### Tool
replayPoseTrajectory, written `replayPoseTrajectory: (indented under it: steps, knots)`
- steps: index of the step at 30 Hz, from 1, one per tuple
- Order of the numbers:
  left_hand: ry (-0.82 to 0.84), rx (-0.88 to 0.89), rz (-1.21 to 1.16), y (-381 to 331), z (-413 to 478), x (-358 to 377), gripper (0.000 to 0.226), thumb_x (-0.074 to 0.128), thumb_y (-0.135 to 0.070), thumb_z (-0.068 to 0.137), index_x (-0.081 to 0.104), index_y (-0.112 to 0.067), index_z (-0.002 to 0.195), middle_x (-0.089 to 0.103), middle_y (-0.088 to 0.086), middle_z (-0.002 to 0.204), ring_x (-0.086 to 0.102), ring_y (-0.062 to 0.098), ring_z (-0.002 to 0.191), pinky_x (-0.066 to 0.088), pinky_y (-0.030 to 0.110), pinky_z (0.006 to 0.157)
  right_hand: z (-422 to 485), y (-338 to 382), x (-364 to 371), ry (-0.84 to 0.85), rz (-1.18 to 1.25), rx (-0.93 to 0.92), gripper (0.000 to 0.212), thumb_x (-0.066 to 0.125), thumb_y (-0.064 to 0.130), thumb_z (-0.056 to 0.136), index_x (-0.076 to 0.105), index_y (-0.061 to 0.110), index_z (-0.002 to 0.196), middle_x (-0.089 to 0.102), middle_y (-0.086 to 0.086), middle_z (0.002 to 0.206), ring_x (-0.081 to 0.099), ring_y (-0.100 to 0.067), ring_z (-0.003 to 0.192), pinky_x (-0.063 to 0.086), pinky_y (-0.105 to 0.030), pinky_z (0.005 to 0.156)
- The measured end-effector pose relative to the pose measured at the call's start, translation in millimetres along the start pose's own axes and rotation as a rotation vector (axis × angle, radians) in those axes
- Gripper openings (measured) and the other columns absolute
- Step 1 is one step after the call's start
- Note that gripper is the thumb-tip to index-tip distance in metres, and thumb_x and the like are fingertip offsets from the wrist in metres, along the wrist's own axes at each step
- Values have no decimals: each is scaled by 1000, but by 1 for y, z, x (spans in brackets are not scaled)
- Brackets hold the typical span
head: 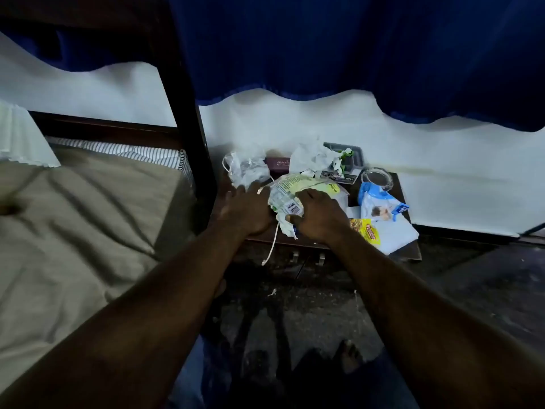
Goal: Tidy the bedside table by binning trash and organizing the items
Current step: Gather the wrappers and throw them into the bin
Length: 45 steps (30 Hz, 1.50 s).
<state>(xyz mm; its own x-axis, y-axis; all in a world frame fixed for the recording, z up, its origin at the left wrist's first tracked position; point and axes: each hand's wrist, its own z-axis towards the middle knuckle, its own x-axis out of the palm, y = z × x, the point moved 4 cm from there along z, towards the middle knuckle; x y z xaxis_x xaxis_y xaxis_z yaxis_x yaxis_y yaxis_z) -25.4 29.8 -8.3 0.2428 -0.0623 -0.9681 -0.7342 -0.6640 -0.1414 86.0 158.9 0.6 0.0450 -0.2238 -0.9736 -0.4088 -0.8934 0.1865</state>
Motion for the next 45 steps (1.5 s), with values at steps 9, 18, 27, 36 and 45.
replayPoseTrajectory:
  steps: [9, 18, 27, 36, 45]
  knots:
    - [59, -107, 0, 29, 50, 10, 69, 65, -50, 90, 39, -43, 153, -10, 8, 172, 0, 49, 154, 15, 67, 120, 28, -17, 25, 2, -5, -1, 65, 63, 54, 94, 49, 17, 147, 45, -8, 156, 44, -35, 139, 40, -46, 106]
    - [100, -112, 69, 37, 78, 38, 64, 63, -34, 86, 49, -23, 147, 22, 2, 165, 2, 45, 152, 18, 64, 120, 41, -27, 39, -192, -9, 27, 57, 67, 44, 92, 59, 15, 140, 58, -15, 132, 53, -40, 121, 47, -49, 91]
    - [-265, -115, 89, 40, 79, 26, 61, 64, -16, 80, 52, -3, 138, 43, 7, 150, 37, 42, 135, 50, 52, 98, 38, -39, 57, -213, 209, 191, 69, 61, 52, 96, 39, 21, 154, 71, -14, 118, 65, -39, 110, 55, -44, 78]
    - [-847, 14, -316, 40, 53, -20, 44, 60, 9, 81, 60, 2, 124, 54, 18, 131, 59, 32, 115, 42, 26, 102, 25, -46, 55, -114, 252, 304, 74, 55, 57, 98, 27, 31, 161, 73, -17, 116, 66, -40, 112, 54, -44, 83]
    - [-702, -269, -661, 44, 45, -15, 42, 51, 4, 89, 69, -10, 126, 55, 16, 131, 61, 31, 112, 43, 28, 105, 22, -48, 56, -104, 346, 327, 69, 62, 54, 94, 43, 27, 154, 74, -6, 125, 65, -33, 120, 53, -42, 94]
